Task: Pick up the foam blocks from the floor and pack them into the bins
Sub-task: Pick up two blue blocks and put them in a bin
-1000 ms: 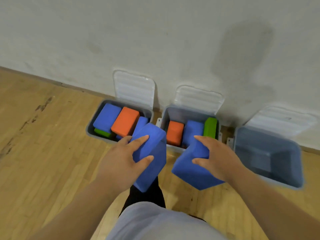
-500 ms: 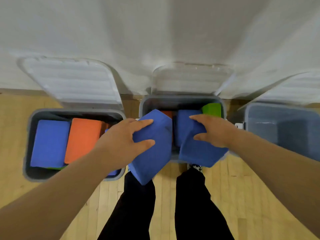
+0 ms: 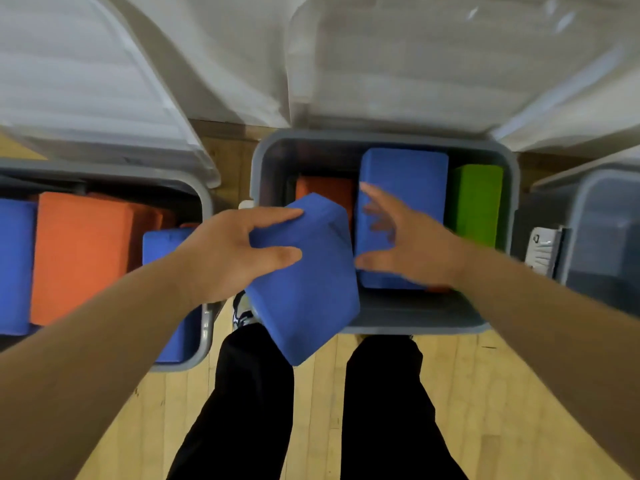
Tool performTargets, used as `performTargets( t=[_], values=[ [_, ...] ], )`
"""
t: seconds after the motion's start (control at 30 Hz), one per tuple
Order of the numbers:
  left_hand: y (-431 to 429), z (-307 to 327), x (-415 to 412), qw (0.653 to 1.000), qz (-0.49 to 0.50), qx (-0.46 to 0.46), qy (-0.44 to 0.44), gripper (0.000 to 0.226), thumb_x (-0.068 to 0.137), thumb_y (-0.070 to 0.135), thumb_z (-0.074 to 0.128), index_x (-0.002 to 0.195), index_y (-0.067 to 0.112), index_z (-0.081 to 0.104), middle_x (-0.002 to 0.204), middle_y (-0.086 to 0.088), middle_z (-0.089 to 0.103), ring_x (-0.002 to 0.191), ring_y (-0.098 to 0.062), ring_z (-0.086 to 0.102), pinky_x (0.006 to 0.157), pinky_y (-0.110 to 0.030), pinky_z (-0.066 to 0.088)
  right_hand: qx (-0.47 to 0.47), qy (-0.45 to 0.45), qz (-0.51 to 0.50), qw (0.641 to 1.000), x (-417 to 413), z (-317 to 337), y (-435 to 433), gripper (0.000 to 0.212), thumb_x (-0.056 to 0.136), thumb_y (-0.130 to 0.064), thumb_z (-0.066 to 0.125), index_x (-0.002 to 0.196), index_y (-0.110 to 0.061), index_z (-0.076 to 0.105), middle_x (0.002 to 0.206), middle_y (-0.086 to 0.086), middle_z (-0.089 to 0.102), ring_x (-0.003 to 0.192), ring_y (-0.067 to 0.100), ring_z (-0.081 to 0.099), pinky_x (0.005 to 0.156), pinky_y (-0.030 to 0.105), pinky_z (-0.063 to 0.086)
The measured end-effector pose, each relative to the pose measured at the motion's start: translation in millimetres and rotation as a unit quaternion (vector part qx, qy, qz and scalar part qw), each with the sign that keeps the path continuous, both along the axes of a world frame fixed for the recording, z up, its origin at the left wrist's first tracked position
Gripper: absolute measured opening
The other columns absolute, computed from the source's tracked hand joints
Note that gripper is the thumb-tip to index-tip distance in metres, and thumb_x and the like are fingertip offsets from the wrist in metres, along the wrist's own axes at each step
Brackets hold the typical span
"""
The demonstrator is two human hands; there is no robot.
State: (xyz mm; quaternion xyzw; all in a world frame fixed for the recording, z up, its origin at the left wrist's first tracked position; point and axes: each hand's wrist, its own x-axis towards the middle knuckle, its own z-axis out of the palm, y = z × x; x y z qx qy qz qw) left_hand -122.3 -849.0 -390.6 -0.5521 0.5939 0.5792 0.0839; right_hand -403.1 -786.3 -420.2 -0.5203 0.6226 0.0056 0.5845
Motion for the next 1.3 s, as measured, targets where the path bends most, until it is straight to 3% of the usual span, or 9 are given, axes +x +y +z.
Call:
performTargets(
  t=[0.17, 0.43, 0.57, 0.63, 0.77, 0.93, 1.0, 1.17, 1.3],
  values=[
    [-15.1, -6.2, 2.8, 0.997, 0.036, 0.046, 0.049, 0.046, 0.083, 0.037, 0.080, 0.112, 0.068, 0.063, 0.118, 0.030, 0.067, 0.103, 0.005, 0.066, 0.094, -0.023, 0.052, 0.117, -0.176, -0.146, 0.966, 27.2, -18.3, 41.9, 0.109, 0.078, -0.034, 0.087, 0.152, -0.065, 0.013, 0.148, -0.028, 0.046, 0.132, 0.000, 0.053, 0.111, 0.040, 0.048],
    [-23.8, -29.8, -0.3, 0.977, 0.170, 0.077, 0.100, 0.055, 0.074, 0.037, 0.084, 0.124, 0.050, 0.067, 0.125, 0.015, 0.070, 0.113, -0.007, 0.068, 0.105, -0.036, 0.051, 0.075, -0.150, -0.175, 0.970, 27.0, -43.4, 18.0, 0.102, 0.085, -0.038, 0.082, 0.156, -0.059, 0.012, 0.150, -0.021, 0.046, 0.133, 0.003, 0.051, 0.114, 0.039, 0.044],
    [-3.4, -42.1, -4.9, 0.962, 0.273, 0.002, 0.011, 0.095, 0.076, 0.047, 0.085, 0.153, 0.053, 0.029, 0.152, 0.007, 0.047, 0.130, -0.018, 0.056, 0.101, -0.044, 0.054, 0.065, -0.130, -0.256, 0.956, 40.1, -46.6, 29.8, 0.091, 0.083, -0.046, 0.081, 0.152, -0.060, 0.023, 0.144, -0.020, 0.053, 0.129, 0.008, 0.056, 0.108, 0.042, 0.050],
    [15.5, -46.5, -10.0, 0.960, 0.278, 0.015, 0.012, 0.114, 0.070, 0.048, 0.087, 0.153, 0.061, 0.010, 0.151, 0.009, 0.045, 0.122, -0.019, 0.061, 0.090, -0.048, 0.060, 0.046, -0.125, -0.304, 0.943, 47.1, -54.5, 35.3, 0.086, 0.083, -0.048, 0.079, 0.151, -0.060, 0.027, 0.144, -0.020, 0.055, 0.128, 0.009, 0.058, 0.106, 0.044, 0.052],
    [40.9, -62.0, -14.1, 0.978, 0.210, 0.014, -0.006, 0.121, 0.084, 0.024, 0.082, 0.151, 0.063, -0.011, 0.147, 0.012, 0.045, 0.098, -0.007, 0.064, 0.071, -0.029, 0.057, 0.002, -0.022, -0.217, 0.976, 48.7, -59.5, 33.7, 0.079, 0.098, -0.044, 0.063, 0.158, -0.053, 0.012, 0.150, -0.016, 0.051, 0.130, 0.009, 0.054, 0.103, 0.026, 0.045],
    [35.2, -80.6, -24.7, 0.987, 0.151, -0.023, -0.051, 0.118, 0.089, 0.021, 0.078, 0.154, 0.056, -0.015, 0.157, 0.012, 0.037, 0.109, -0.011, 0.057, 0.073, -0.022, 0.047, -0.043, 0.131, -0.056, 0.989, 35.4, -72.2, 36.5, 0.088, 0.088, -0.066, 0.044, 0.160, -0.044, 0.000, 0.132, 0.002, 0.062, 0.118, 0.024, 0.055, 0.102, 0.051, 0.048],
    [31.5, -87.6, -32.9, 0.989, 0.134, -0.032, -0.060, 0.113, 0.093, 0.019, 0.073, 0.156, 0.051, -0.015, 0.158, 0.008, 0.035, 0.115, -0.017, 0.055, 0.082, -0.028, 0.048, -0.063, 0.178, -0.025, 0.982, 33.6, -76.8, 36.1, 0.090, 0.093, -0.059, 0.051, 0.163, -0.031, 0.002, 0.130, 0.003, 0.062, 0.118, 0.026, 0.051, 0.101, 0.051, 0.047],
    [25.1, -102.5, -48.8, 0.988, 0.114, -0.053, -0.095, 0.106, 0.094, 0.016, 0.066, 0.160, 0.044, -0.011, 0.114, 0.013, 0.043, 0.071, -0.005, 0.050, 0.063, -0.028, 0.051, -0.107, 0.218, -0.057, 0.968, 36.8, -75.6, 40.8, 0.092, 0.093, -0.046, 0.067, 0.162, -0.023, 0.011, 0.125, 0.004, 0.062, 0.121, 0.028, 0.047, 0.093, 0.050, 0.052],
    [27.7, -111.8, -49.8, 0.986, 0.124, -0.062, -0.091, 0.106, 0.093, 0.016, 0.070, 0.160, 0.045, -0.007, 0.137, 0.012, 0.052, 0.076, 0.002, 0.051, 0.057, -0.015, 0.039, -0.126, 0.238, -0.079, 0.960, 36.2, -75.4, 47.3, 0.091, 0.092, -0.038, 0.073, 0.162, -0.025, 0.016, 0.144, 0.008, 0.046, 0.126, 0.030, 0.049, 0.100, 0.043, 0.049]
  ],
)
